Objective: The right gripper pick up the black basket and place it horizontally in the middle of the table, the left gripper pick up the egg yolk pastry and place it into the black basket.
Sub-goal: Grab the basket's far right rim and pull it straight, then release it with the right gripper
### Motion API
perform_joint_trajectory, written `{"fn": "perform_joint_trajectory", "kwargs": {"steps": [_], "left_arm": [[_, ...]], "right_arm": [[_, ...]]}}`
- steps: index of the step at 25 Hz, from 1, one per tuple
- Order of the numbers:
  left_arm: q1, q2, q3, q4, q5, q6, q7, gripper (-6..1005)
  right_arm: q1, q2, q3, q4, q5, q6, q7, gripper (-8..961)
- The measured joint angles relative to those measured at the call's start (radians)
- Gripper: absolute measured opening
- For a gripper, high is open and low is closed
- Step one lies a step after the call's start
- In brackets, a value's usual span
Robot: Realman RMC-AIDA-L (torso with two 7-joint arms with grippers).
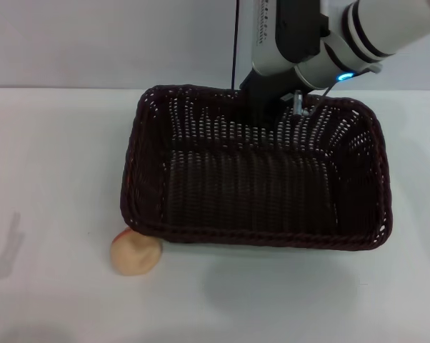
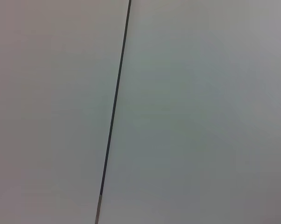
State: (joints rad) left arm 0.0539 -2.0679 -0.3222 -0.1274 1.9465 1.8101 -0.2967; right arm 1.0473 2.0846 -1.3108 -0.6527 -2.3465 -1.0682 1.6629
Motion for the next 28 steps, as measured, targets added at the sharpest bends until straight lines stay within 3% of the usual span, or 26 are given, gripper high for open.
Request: {"fn": "perform_joint_trajectory", "kwargs": {"steps": [7,10,15,28], "left_arm": [[0.001,0.0,0.003,0.0,0.0,0.0,-0.003,770],[-0.001,0.0,0.003,0.0,0.0,0.0,-0.003,770],[-0.003,0.001,0.01,0.001,0.0,0.0,-0.004,769],[-0.005,0.002,0.016,0.005,0.0,0.006,-0.004,766]], "right_arm": [[-0.022,0.002,-0.037,-0.013,0.003,0.011,0.012,195],[-0.035,0.002,-0.045,-0.043,0.004,0.012,0.012,421],[-0.06,0.003,-0.056,-0.099,0.005,0.005,0.02,578],[-0.11,0.0,-0.093,-0.216,0.014,-0.056,0.075,578]]}}
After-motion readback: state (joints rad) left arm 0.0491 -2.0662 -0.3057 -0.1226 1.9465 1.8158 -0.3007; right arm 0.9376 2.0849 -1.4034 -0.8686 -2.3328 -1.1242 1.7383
